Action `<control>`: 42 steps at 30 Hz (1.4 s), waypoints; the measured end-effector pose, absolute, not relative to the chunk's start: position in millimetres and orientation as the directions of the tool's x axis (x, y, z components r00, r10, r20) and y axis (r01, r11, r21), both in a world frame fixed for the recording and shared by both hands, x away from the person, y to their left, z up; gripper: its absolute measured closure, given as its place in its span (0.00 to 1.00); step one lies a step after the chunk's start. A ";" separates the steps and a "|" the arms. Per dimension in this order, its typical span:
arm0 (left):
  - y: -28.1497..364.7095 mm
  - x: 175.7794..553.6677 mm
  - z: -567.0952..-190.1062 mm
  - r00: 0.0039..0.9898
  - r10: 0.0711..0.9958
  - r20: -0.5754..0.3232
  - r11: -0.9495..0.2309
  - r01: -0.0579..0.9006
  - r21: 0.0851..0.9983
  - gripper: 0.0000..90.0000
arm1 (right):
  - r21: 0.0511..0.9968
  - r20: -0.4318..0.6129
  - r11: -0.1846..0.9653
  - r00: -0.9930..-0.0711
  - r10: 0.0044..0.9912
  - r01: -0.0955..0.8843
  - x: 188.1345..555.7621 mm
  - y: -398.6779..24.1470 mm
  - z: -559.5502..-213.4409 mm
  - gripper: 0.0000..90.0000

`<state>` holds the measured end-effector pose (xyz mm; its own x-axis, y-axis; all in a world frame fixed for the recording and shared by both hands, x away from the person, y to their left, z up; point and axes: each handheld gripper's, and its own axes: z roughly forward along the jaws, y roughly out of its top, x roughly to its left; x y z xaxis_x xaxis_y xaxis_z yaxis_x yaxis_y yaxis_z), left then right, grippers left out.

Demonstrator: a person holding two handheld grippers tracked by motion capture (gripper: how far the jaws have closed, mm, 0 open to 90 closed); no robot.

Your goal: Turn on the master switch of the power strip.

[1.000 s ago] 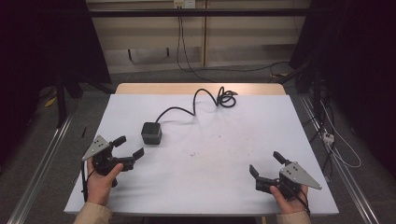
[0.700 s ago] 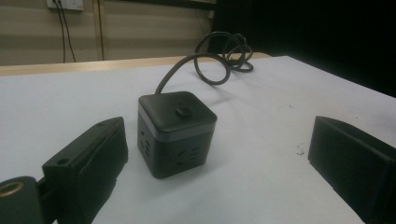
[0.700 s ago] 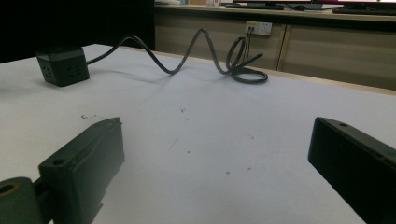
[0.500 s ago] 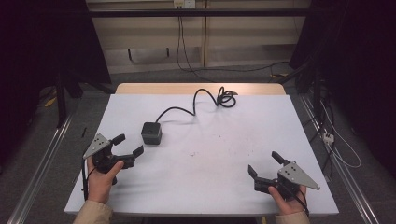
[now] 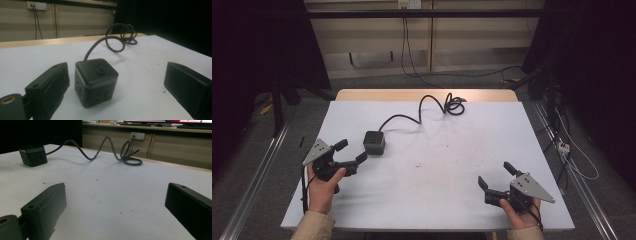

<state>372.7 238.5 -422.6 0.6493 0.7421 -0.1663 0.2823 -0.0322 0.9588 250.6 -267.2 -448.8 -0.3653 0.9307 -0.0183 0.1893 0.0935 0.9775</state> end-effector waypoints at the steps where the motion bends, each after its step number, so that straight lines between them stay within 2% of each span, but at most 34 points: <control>1: 238.2 372.8 -422.3 0.650 0.741 -0.167 -0.034 0.284 0.958 0.06 | 0.978 -0.016 0.091 -0.366 0.931 0.189 250.8 -266.9 -448.8 0.03; 42: 230.1 394.6 -421.7 0.633 0.759 -0.153 -0.028 0.266 0.963 0.11 | 0.977 -0.030 0.105 -0.369 0.929 0.185 252.1 -265.2 -447.4 0.03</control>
<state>394.6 230.1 -421.7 0.6329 0.7590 -0.1528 0.2663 -0.0280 0.9635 252.1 -265.2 -447.4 -0.3695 0.9288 -0.0296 0.1852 0.1048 0.9771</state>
